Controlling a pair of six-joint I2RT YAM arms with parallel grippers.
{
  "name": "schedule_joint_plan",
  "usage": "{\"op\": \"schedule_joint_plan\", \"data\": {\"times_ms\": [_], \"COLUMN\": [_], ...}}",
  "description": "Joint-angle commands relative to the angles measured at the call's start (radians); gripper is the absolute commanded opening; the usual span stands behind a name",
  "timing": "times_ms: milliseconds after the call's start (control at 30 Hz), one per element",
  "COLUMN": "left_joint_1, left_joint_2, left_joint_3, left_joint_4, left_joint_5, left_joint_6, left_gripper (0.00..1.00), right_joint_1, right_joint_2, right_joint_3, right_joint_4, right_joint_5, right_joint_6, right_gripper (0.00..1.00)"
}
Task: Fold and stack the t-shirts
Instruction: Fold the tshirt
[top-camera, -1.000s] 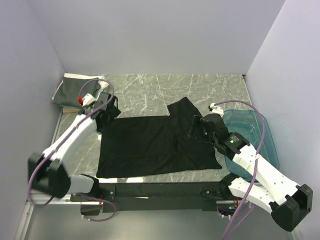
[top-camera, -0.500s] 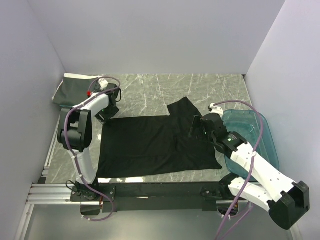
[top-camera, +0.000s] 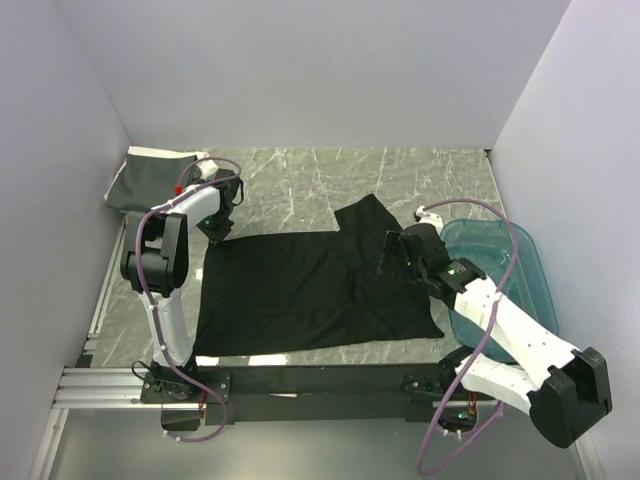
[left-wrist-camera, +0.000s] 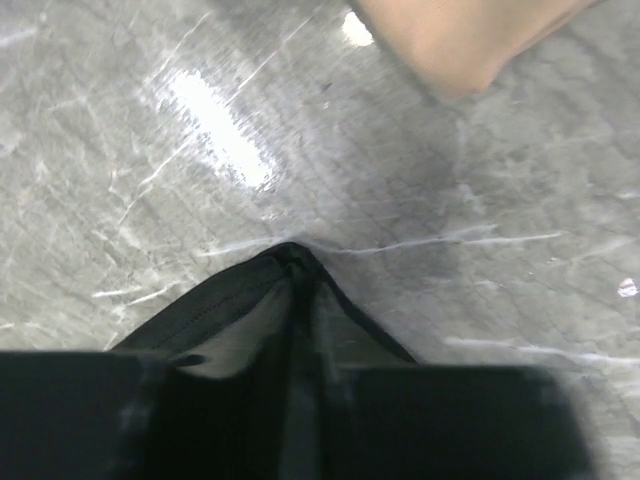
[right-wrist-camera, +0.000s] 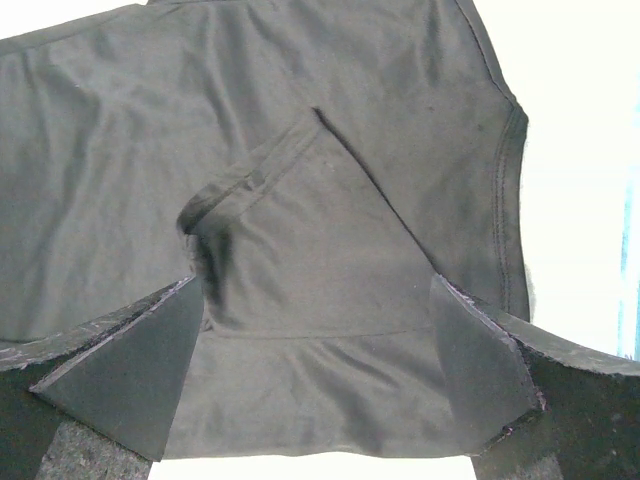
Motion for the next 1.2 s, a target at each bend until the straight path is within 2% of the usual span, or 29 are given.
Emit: {"op": "schedule_joint_plan", "data": {"times_ms": [0, 67, 100, 233, 300, 467, 533, 767, 900, 1167], "left_joint_1": [0.001, 0.0, 0.0, 0.0, 0.0, 0.0, 0.0, 0.0, 0.0, 0.0], "left_joint_2": [0.004, -0.001, -0.005, -0.03, -0.053, -0.082, -0.093, -0.122, -0.133, -0.142], "left_joint_3": [0.002, -0.004, -0.009, -0.036, -0.056, -0.081, -0.086, -0.11, -0.116, -0.122], "left_joint_4": [-0.048, -0.049, -0.048, -0.02, 0.0, 0.044, 0.052, 0.093, 0.101, 0.109], "left_joint_5": [-0.031, -0.031, -0.031, -0.013, 0.002, 0.024, 0.036, 0.056, 0.053, 0.075], "left_joint_6": [-0.03, -0.03, -0.029, -0.016, -0.007, 0.011, 0.022, 0.048, 0.053, 0.057], "left_gripper": [0.13, 0.08, 0.01, 0.01, 0.01, 0.01, 0.01, 0.01, 0.01, 0.01], "right_joint_1": [-0.02, -0.034, -0.036, -0.065, -0.077, -0.111, -0.145, -0.178, -0.185, -0.192], "right_joint_2": [0.012, 0.026, 0.031, 0.097, 0.182, 0.452, 0.532, 0.973, 1.163, 1.42], "right_joint_3": [0.017, 0.027, 0.032, 0.093, 0.141, 0.378, 0.484, 0.897, 1.159, 1.409], "right_joint_4": [0.03, 0.038, 0.046, 0.09, 0.115, 0.139, 0.153, 0.048, -0.035, -0.133], "right_joint_5": [0.009, 0.008, 0.009, -0.009, -0.007, 0.016, -0.032, -0.076, -0.07, -0.06], "right_joint_6": [-0.016, -0.018, -0.016, -0.032, -0.064, -0.119, -0.141, -0.208, -0.234, -0.27], "right_gripper": [1.0, 1.0, 1.0, 1.0, 1.0, 1.0, 1.0, 0.99, 0.99, 0.98]}}
